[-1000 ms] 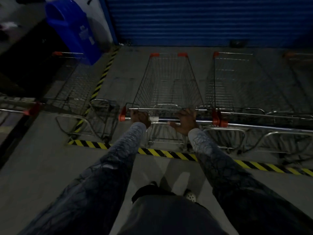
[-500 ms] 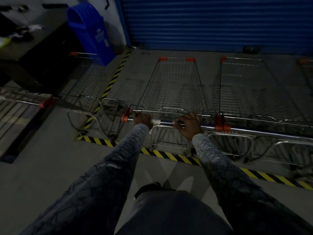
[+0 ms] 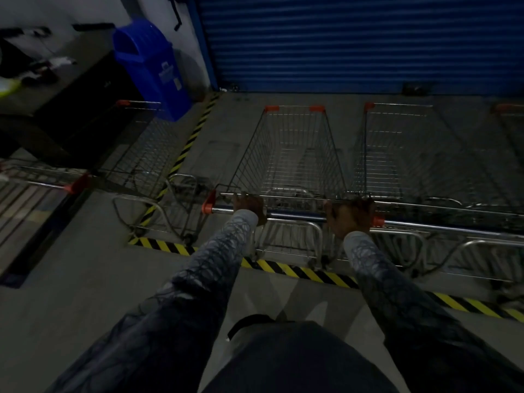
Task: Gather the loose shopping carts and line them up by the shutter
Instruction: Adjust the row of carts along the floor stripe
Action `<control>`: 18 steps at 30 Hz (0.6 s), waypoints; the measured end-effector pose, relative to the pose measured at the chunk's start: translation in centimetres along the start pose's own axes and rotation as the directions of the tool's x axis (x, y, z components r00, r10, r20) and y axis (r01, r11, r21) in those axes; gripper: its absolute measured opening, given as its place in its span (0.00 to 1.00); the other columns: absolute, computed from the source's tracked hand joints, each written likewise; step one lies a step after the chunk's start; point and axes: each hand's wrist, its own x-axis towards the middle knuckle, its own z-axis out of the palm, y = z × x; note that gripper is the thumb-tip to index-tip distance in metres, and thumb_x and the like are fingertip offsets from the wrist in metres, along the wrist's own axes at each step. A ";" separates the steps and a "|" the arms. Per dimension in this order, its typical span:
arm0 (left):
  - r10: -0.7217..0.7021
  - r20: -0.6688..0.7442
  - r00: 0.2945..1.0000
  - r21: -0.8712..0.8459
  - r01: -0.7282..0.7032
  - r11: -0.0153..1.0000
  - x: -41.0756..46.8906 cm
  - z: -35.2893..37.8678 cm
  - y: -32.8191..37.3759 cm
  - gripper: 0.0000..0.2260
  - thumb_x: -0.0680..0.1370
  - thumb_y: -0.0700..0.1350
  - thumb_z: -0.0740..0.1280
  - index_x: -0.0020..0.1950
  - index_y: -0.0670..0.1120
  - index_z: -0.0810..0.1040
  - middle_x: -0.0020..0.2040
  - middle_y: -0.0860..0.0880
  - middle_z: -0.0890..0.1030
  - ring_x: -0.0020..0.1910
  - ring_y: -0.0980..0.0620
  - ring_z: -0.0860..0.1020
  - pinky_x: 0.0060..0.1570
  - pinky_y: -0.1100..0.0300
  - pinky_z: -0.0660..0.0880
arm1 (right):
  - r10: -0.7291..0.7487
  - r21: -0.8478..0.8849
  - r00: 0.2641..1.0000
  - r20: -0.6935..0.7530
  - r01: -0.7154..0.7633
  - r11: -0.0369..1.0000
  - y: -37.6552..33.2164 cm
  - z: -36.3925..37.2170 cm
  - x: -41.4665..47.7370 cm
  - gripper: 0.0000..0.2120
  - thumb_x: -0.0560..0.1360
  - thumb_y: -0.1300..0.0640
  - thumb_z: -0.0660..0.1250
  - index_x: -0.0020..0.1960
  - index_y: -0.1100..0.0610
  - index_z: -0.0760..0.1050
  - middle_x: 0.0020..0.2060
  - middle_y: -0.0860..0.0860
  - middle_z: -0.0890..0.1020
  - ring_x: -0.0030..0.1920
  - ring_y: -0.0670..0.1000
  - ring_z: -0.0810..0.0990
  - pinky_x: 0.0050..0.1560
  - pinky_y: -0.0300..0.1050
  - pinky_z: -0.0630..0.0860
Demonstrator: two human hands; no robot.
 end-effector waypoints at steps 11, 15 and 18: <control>-0.059 0.012 0.998 -0.068 0.060 0.996 -1.3 -0.5 2.3 0.28 0.83 0.56 0.56 0.80 0.47 0.57 0.78 0.42 0.63 0.77 0.41 0.61 0.76 0.42 0.51 | -0.039 -0.216 0.973 0.229 0.090 0.972 1.0 -1.6 1.1 0.53 0.76 0.30 0.26 0.49 0.55 0.87 0.50 0.59 0.87 0.60 0.59 0.81 0.74 0.58 0.59; -0.059 -0.008 0.998 -0.072 0.058 0.996 -0.4 -0.4 2.3 0.26 0.83 0.55 0.56 0.79 0.47 0.60 0.76 0.43 0.66 0.76 0.42 0.64 0.76 0.43 0.52 | -0.014 -0.246 0.968 0.250 0.077 0.966 -0.1 -2.9 1.5 0.43 0.83 0.36 0.38 0.50 0.60 0.86 0.52 0.60 0.86 0.64 0.59 0.78 0.75 0.57 0.53; -0.071 -0.010 0.997 -0.074 0.070 0.995 0.3 -0.3 2.0 0.24 0.82 0.56 0.57 0.76 0.48 0.65 0.74 0.45 0.71 0.74 0.43 0.67 0.76 0.43 0.52 | -0.019 -0.252 0.966 0.258 0.086 0.964 -0.3 -2.9 1.8 0.37 0.84 0.38 0.43 0.53 0.59 0.85 0.54 0.59 0.85 0.64 0.59 0.78 0.73 0.56 0.52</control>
